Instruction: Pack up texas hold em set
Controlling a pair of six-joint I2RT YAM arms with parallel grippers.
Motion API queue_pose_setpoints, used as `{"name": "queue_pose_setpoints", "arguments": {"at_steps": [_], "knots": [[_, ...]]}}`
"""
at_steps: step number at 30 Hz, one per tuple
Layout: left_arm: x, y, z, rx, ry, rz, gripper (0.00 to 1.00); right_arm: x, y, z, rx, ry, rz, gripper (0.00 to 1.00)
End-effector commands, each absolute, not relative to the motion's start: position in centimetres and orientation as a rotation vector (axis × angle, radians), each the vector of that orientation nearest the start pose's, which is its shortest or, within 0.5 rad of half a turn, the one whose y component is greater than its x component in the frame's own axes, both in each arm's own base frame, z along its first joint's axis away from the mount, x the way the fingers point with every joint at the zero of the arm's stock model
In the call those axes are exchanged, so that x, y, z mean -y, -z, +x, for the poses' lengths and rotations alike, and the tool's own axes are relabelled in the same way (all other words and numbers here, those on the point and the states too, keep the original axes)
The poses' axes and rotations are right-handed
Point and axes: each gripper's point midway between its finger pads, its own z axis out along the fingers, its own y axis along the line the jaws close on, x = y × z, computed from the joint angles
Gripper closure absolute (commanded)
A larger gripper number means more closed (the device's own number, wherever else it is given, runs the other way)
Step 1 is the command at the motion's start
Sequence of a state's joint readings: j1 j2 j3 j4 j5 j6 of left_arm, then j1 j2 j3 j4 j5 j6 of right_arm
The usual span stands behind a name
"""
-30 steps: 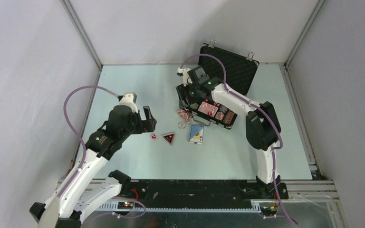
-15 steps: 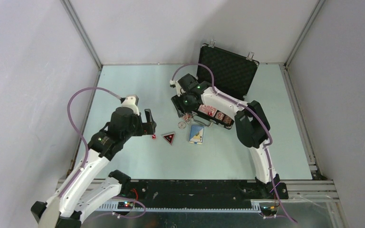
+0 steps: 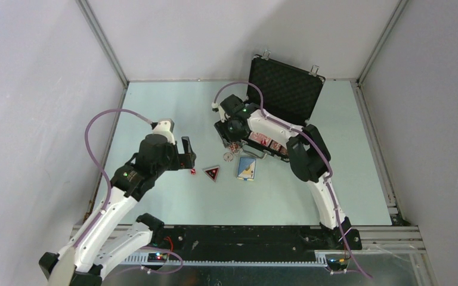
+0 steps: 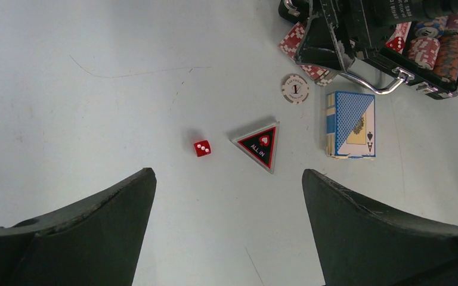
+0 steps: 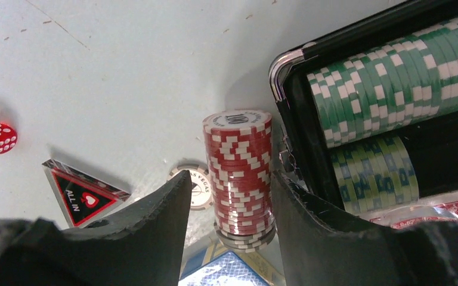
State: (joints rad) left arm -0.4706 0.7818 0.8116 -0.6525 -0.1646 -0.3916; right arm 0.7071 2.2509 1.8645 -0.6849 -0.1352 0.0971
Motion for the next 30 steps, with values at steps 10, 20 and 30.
{"name": "queue_pose_setpoints", "arguments": {"at_steps": [10,20,30], "knots": [[11.0,-20.9,23.9,-2.142,0.341,0.007,0.00,-36.9,-4.0,38.5,-2.539,-0.336,-0.870,0.47],[11.3,-20.7,23.8,-2.146,0.347,0.017,0.00,-38.2,-5.0,38.5,-2.522,-0.388,-0.865,0.51],[11.4,-20.6,23.7,-2.146,0.359,0.016,0.00,-37.1,-3.5,37.8,-2.565,-0.316,-0.888,0.41]]}}
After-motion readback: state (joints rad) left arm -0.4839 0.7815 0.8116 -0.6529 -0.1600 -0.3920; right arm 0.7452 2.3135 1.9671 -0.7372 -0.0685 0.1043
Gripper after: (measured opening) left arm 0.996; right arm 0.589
